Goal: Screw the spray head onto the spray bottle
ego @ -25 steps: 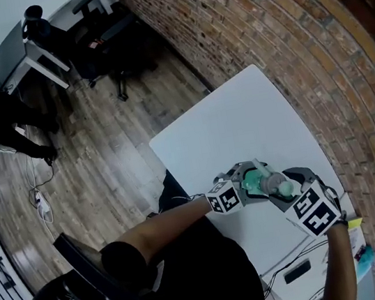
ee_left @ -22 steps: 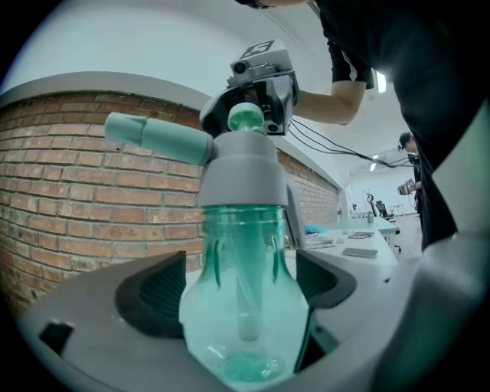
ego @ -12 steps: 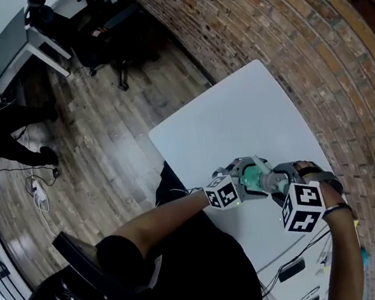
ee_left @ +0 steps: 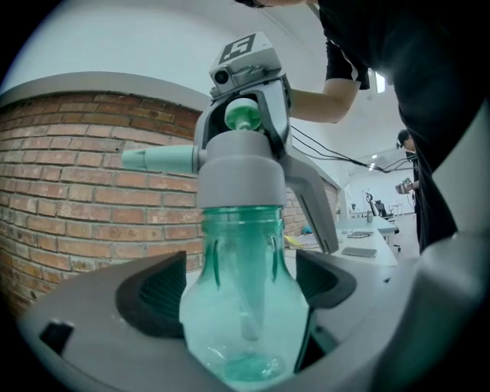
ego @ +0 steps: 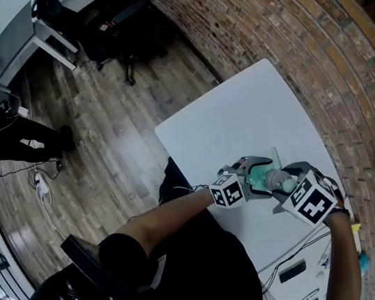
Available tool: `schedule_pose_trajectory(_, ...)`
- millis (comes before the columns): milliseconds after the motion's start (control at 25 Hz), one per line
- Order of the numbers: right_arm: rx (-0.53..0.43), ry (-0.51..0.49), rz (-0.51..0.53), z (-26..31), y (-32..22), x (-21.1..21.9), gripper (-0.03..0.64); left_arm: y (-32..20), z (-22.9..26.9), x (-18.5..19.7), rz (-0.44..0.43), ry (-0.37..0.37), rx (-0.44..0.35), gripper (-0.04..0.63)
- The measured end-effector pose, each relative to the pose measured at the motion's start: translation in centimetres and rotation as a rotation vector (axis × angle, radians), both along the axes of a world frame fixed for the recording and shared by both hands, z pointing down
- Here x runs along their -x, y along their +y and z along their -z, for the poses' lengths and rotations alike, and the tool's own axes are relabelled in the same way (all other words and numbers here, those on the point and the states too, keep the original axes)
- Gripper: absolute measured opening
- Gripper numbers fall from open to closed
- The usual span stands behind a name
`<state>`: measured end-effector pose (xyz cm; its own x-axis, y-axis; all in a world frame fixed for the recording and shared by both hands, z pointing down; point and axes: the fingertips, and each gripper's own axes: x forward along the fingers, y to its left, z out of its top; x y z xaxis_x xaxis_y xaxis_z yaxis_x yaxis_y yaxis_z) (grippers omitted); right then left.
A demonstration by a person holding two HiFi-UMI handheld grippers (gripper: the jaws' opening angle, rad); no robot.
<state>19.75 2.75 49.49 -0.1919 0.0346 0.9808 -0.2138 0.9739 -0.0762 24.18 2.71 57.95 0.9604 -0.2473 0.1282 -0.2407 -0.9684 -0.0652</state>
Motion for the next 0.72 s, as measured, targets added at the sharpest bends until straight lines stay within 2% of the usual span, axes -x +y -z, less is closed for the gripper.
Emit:
schedule_pose_trajectory(120, -0.006, -0.027, -0.156, 0.06, -0.4, -0.28, 0.258, -0.03, -0.03, -0.06, 0.001, 0.0, -0.005, 0.443)
schedule_pose_trajectory(440, -0.02, -0.118, -0.413, 0.08, -0.95, -0.74, 0.259, 0.03, -0.12, -0.17, 0.008, -0.001, -0.006, 0.445)
schedule_pose_trajectory(520, -0.028, -0.132, -0.409, 0.17, -0.9, -0.69, 0.259, -0.01, -0.09, -0.07, 0.01, 0.002, -0.006, 0.445)
schedule_pose_trajectory(720, -0.039, -0.094, -0.303, 0.24, -0.58, -0.69, 0.259, -0.02, -0.04, -0.07, 0.017, 0.007, -0.004, 0.444)
